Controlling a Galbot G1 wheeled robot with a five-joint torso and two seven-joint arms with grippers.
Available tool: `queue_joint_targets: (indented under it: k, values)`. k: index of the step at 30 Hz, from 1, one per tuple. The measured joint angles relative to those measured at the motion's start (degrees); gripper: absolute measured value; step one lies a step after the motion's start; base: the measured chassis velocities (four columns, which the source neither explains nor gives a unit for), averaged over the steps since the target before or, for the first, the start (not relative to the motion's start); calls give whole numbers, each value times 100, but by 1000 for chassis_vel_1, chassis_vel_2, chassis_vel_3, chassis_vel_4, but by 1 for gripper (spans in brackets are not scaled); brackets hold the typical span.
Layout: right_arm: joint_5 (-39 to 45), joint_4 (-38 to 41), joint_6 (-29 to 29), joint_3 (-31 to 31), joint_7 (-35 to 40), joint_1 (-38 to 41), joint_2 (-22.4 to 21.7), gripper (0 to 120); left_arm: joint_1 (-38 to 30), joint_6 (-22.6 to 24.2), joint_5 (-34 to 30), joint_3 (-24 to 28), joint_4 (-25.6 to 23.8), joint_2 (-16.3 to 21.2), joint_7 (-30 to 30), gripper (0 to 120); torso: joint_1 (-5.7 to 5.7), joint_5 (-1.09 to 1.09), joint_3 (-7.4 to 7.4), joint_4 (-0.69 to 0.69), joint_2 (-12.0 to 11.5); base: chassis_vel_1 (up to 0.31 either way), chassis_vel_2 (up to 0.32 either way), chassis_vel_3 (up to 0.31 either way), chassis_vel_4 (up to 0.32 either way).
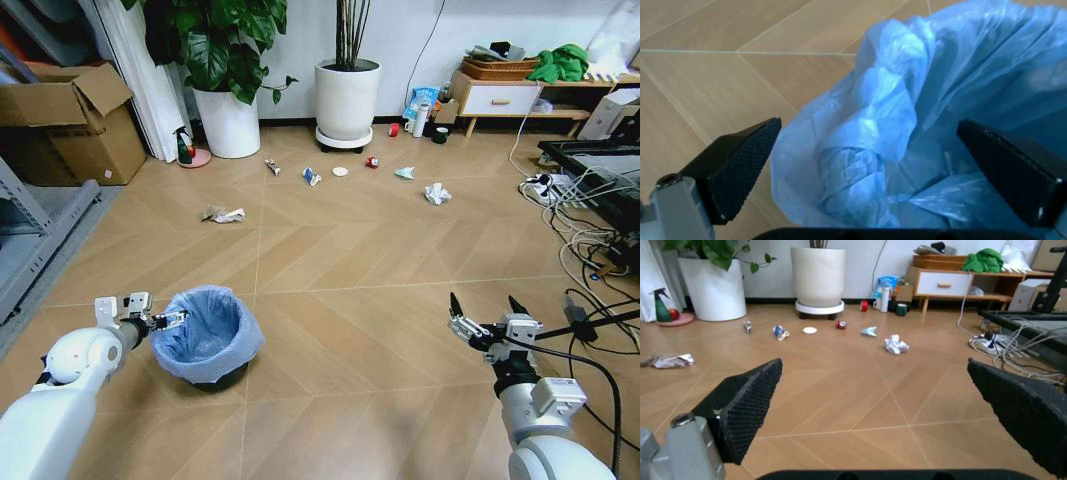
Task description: Pick up the trash bin and place the garbage on the floor into it.
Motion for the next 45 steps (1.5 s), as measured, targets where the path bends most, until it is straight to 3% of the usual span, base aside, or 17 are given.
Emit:
queue_joint_targets:
  k: [5,12,35,40,45]
  values:
    - [3,-13,14,8,5,11,8,100,-56,49,66,38,84,-2,4,98,0,0,0,0,0,0,0,0,0]
    - [3,-13,19,-2,6,14,30,100,-35,105,119,31,115,21,117,86,0,0,0,0,0,0,0,0,0]
    - [-24,22,43,-2,29,13,63,100,20,1,242,81,117,-2,323,2,-1,0,0,0,0,0,0,0,0]
    - [-14,27,8,-2,82,28,55,100,93,-47,211,3,20,-28,306,0,-1,0,0,-1,0,0,0,0,0]
    - [94,95,-175,9,174,65,31,100,357,-53,-79,-297,-399,-105,35,0,-1,0,0,0,0,0,0,0,0]
